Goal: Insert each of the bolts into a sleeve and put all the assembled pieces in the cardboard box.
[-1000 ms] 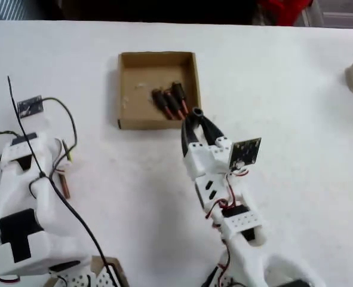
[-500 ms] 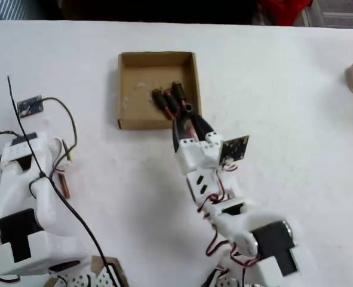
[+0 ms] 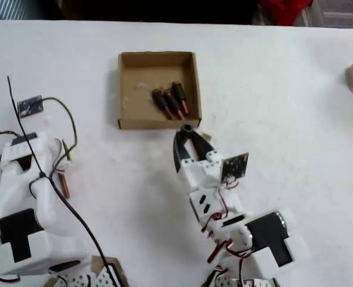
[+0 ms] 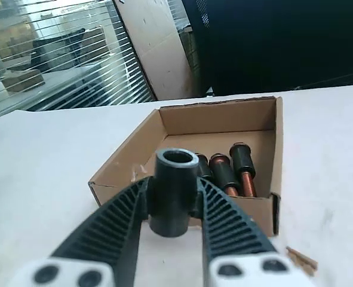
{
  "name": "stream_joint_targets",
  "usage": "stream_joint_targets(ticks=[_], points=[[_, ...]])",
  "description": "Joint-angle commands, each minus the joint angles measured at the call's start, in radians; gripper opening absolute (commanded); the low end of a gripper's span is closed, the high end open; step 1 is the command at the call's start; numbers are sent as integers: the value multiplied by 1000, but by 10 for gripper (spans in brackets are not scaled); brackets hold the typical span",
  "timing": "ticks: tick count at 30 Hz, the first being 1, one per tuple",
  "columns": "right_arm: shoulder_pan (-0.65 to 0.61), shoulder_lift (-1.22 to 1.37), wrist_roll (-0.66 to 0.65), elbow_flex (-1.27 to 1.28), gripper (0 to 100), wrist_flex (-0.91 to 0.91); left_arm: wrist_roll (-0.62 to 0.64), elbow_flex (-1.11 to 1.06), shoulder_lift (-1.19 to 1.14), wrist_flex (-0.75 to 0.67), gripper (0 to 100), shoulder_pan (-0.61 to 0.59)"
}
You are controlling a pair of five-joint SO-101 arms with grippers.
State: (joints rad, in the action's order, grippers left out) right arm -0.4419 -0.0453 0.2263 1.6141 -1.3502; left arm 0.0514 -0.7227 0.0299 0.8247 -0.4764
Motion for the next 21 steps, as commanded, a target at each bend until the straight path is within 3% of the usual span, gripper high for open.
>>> stream_joint_targets(ticks=[1,21], points=[[-15,-10,6,61,15,-82,-14,-2,51,-28,21,-8],[-249,39,6,71,15,-90,-54,-2,51,-38,21,4]])
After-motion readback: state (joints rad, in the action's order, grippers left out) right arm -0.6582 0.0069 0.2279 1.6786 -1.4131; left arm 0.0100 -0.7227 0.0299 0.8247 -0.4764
